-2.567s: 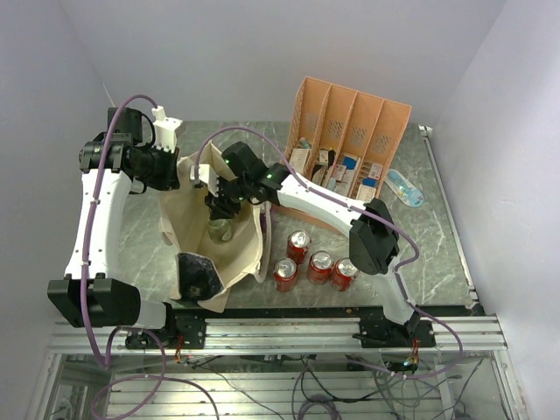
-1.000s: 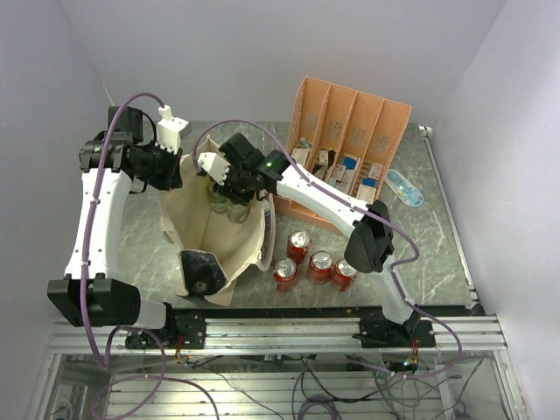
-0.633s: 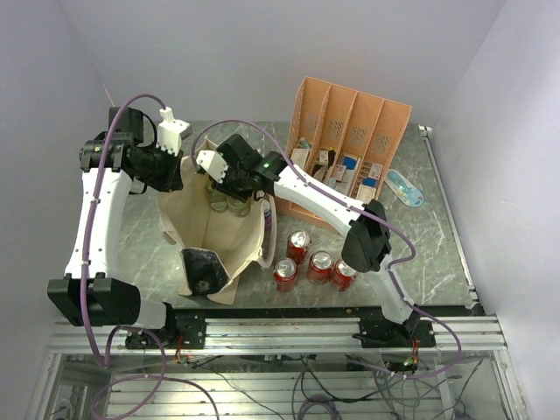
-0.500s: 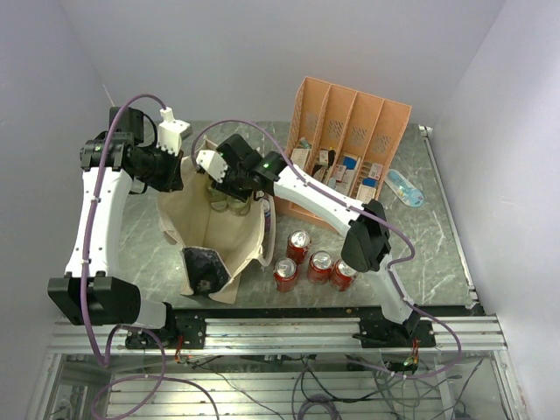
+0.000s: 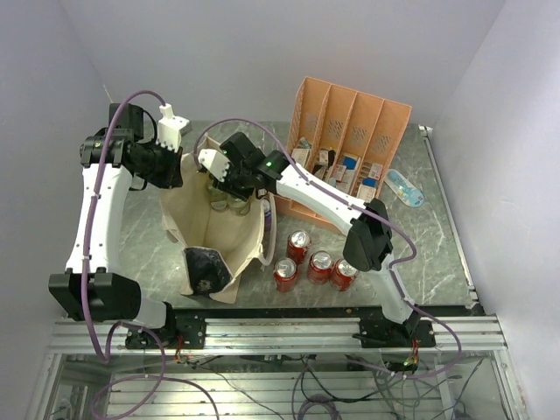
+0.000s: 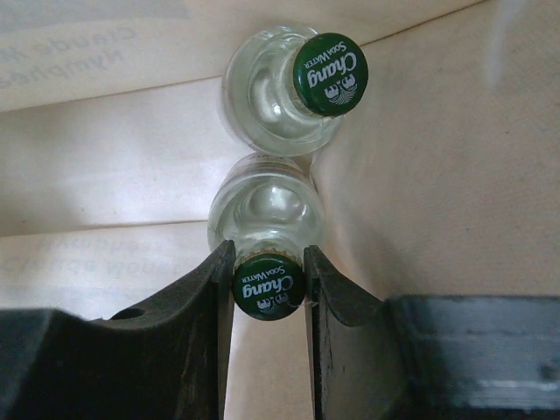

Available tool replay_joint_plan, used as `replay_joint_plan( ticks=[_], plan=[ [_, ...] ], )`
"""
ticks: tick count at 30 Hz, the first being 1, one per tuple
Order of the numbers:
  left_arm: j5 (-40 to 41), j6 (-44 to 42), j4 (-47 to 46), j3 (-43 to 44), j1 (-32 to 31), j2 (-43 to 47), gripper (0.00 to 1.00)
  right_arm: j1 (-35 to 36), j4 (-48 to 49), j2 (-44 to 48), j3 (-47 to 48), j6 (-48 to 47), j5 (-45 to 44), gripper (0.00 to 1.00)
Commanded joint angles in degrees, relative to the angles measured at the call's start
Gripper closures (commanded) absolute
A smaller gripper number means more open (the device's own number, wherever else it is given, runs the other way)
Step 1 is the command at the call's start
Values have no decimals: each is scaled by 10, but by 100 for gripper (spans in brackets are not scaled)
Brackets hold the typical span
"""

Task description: Place the beverage into the canvas bag

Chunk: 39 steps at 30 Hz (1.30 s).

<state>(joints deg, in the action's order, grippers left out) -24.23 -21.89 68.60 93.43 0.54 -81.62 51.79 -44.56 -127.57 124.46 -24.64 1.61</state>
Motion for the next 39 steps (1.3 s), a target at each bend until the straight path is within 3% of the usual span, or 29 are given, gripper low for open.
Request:
replay_joint_plan(
  ticks=[1,7,16,20,27,39],
  plan=[
    [-11,-3,3,14,-4,-6,84,-23,-5,2,3,-35,-28,70],
    [-27,-5,-7,13,-4,-6,76,-23,-14,-9,26,-35,-28,56],
    [-35,-1,-14,27,-5,-13,63,-22,-14,-1,41,-35,-13,27],
    [-39,5,-19,31,-5,-14,51,-21,-18,6,46,-32,1,19],
    [-49,26,-30,49,-5,-15,34,-21,-2,47,30,-24,63,15],
    [-47,74,-58,60,-4,-3,32,-19,23,115,14,-15,192,16]
  ],
)
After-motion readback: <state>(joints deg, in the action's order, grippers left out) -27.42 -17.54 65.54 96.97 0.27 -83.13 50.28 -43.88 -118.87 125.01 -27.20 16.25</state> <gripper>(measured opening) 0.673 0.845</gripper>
